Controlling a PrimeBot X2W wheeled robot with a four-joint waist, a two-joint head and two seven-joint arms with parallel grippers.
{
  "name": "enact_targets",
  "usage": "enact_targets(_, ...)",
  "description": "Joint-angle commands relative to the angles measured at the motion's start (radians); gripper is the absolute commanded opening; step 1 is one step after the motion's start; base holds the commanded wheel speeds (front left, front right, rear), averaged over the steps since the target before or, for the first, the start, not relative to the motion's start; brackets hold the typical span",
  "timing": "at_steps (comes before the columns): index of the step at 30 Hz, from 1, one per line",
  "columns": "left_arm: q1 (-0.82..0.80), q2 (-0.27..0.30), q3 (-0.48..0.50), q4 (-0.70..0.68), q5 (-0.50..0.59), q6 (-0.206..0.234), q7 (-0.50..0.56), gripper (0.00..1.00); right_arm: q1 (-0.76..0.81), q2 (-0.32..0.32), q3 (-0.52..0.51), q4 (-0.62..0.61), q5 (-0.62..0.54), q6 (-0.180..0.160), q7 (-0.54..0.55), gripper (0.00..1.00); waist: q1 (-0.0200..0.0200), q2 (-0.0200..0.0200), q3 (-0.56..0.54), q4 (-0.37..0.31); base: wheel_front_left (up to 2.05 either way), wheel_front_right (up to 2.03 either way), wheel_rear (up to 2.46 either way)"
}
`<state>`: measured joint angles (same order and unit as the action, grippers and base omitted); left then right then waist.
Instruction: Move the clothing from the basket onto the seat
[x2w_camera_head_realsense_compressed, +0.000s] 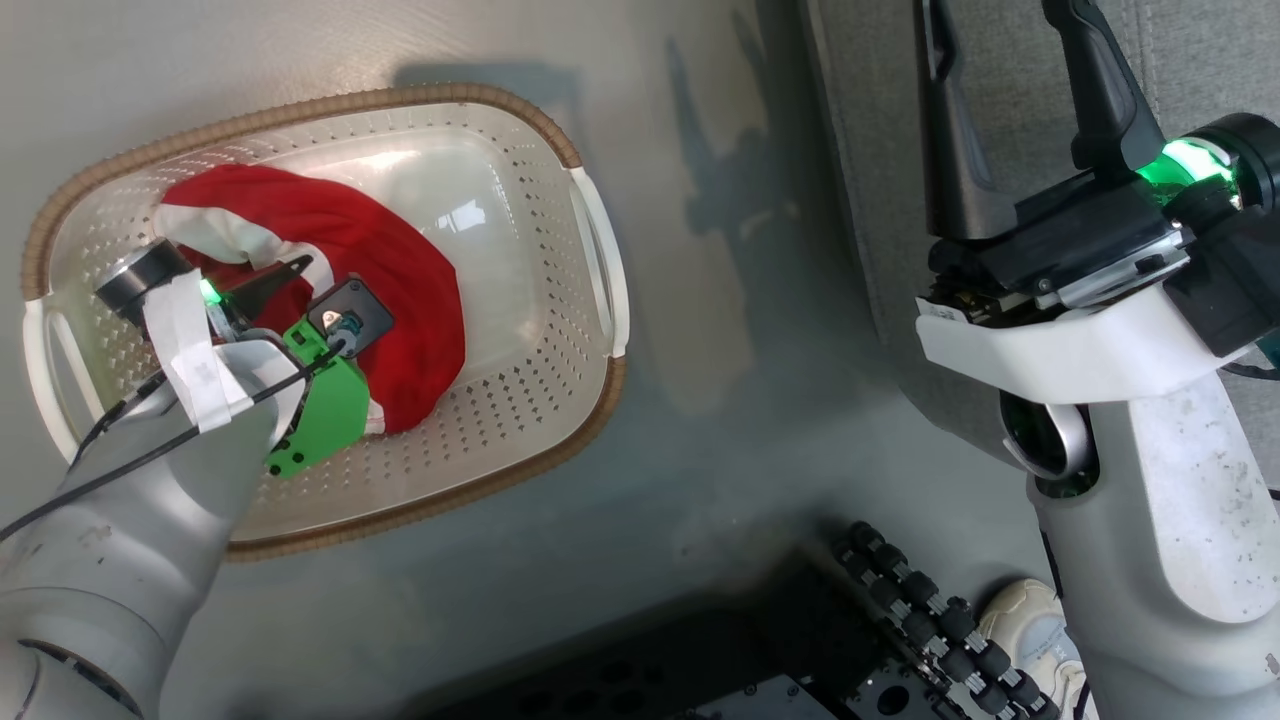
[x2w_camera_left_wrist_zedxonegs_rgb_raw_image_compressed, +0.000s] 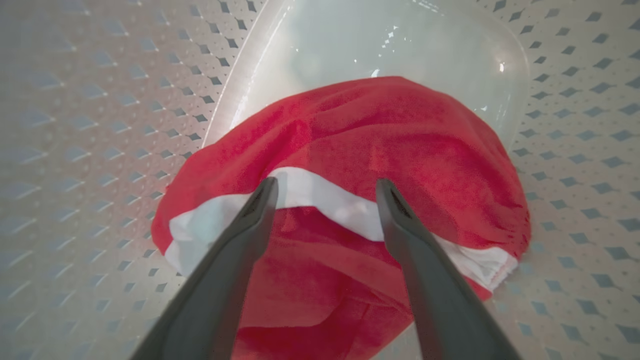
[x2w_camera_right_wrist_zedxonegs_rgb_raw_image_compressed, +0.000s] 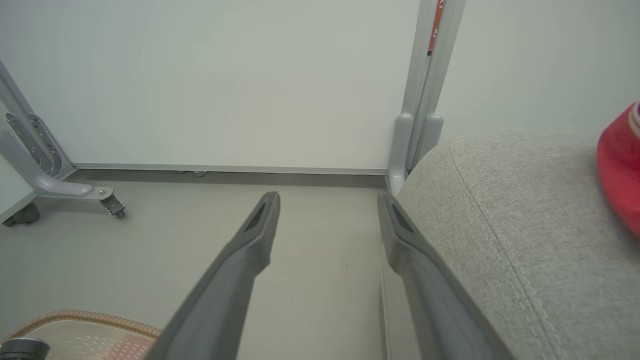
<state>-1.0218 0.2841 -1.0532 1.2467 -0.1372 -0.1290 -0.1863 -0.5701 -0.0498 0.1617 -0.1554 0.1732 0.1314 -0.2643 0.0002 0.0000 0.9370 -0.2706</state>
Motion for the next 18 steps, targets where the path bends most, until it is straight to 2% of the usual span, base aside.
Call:
enact_targets(1, -0.027, 0.012, -0.011, 0.008, -0.009, -0.002, 0.014, 1.0, -0.015, -0.001, -0.003, -0.01, -0.008, -0.001, 0.0, 1.0, -0.0002, 0.0, 0.036, -0.002, 0.0, 0.0, 0.0)
enact_targets(10, -0.112, 0.029, -0.079, 0.033, -0.002, 0.0, 0.136, 1.0, -0.003, -0.001, -0.009, -0.038, -0.041, -0.001, 0.0, 1.0, -0.0002, 0.0, 0.084, 0.019, 0.0, 0.0, 0.0)
enact_targets(18, -0.122, 0.007, -0.091, 0.038, -0.025, -0.001, 0.2, 1.0, 0.013, -0.001, -0.013, -0.054, -0.056, -0.001, 0.0, 1.0, -0.0002, 0.0, 0.116, 0.013, 0.0, 0.0, 0.0)
